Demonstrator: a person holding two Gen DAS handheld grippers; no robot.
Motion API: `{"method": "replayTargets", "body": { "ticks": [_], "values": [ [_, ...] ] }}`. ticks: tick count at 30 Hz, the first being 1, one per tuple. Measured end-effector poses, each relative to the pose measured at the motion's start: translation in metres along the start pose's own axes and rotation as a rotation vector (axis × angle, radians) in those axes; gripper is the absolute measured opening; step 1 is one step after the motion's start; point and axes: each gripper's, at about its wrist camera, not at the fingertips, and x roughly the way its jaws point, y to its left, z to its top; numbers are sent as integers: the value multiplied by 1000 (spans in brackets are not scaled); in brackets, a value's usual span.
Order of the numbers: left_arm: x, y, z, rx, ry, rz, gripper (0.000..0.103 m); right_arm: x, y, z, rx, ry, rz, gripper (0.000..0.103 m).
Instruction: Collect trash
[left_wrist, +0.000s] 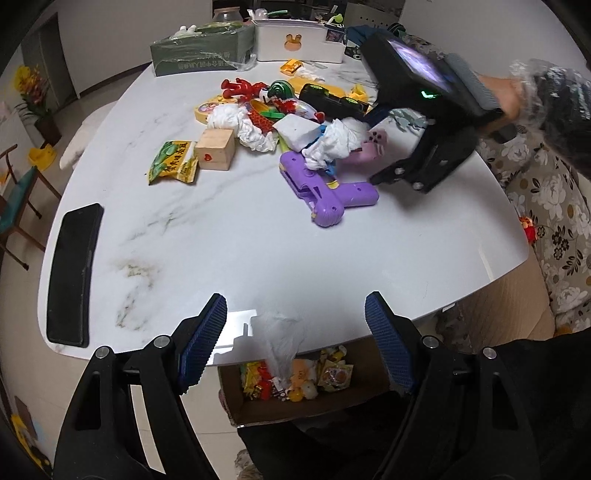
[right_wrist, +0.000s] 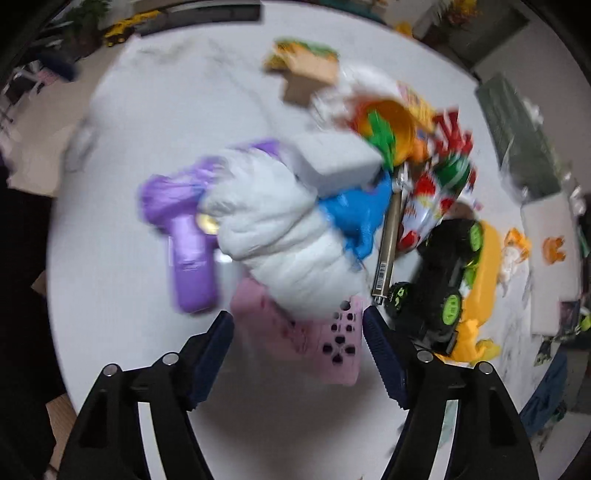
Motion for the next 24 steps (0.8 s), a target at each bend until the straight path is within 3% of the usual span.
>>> {"method": "replayTargets", "body": {
  "ticks": [5,7,8,12,14,18,20,21,22,24],
  "values": [
    [10,-11,15,21,-2,-5,76,-8,-21,-27,245,-36,55,42],
    [19,-16,25,23,-4,0,76,-26,-33,-60,453,-119,133,25],
    [26,-19,32,18,-7,-4,76,-32,-37,-78,560,-145,153,23],
    [57,-28,59,-30,-19,45,76,-43,-27,-136,777,-213,194,22],
    [75,-25,75,-110,-11,91,76,-45,-10,-166,877,-249,219,23],
    [110,-12,102,-301,28,76,76,-59,22,-199,987,-329,229,23],
    [121,-15,109,-318,42,149,76,-64,27,-204,1020,-345,232,23],
    [123,-18,111,-303,44,171,71,-69,35,-211,1044,-355,232,23],
    [125,-22,114,-271,38,187,49,-68,37,-205,1057,-365,238,23],
    [125,-24,114,-238,37,137,49,-75,40,-206,1077,-386,243,23]
  ]
}}
